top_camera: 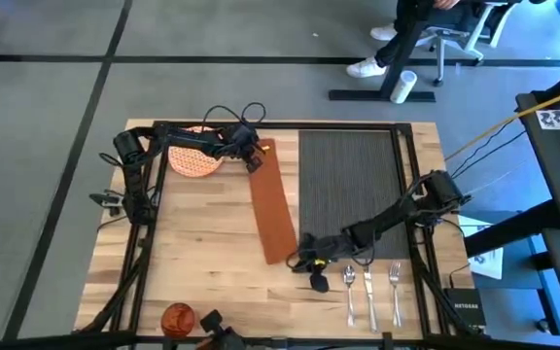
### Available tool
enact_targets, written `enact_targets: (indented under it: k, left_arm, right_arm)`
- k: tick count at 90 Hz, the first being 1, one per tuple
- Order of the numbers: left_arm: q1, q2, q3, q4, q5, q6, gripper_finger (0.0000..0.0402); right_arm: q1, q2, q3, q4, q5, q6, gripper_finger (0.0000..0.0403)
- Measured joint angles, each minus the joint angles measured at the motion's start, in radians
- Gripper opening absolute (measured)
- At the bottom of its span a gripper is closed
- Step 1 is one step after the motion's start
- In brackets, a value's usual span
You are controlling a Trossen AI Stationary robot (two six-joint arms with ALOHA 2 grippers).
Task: Set table place
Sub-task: Fold the orange table napkin
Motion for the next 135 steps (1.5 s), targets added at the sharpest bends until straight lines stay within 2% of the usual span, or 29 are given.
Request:
enact_targets:
  k: [21, 30, 59, 92, 121, 135]
  left_arm:
    - [-0.002, 0.0, 0.0, -0.001, 0.001, -0.001, 0.0]
    - [-0.002, 0.001, 0.0, -0.001, 0.001, -0.001, 0.0]
    - [-0.001, 0.001, -0.001, 0.0, 0.004, -0.001, 0.0]
    - [-0.01, -0.005, -0.003, 0.005, 0.001, 0.004, 0.0]
    - [-0.081, -0.111, -0.005, -0.063, -0.006, 0.016, 0.0]
    - [-0.164, -0.204, -0.004, -0.09, -0.067, 0.031, 0.0]
  right_arm:
    - [-0.034, -0.001, 0.062, -0.171, 0.195, -0.066, 0.0]
    - [-0.057, -0.001, 0.064, -0.2, 0.227, -0.067, 0.0]
    - [-0.066, 0.044, 0.067, -0.209, 0.151, -0.026, 0.0]
    - [-0.066, 0.037, 0.068, -0.175, 0.164, -0.051, 0.0]
    - [-0.066, 0.036, 0.133, -0.203, 0.139, -0.076, 0.0001]
    - [-0.066, 0.035, 0.203, -0.381, 0.126, -0.127, 0.0009]
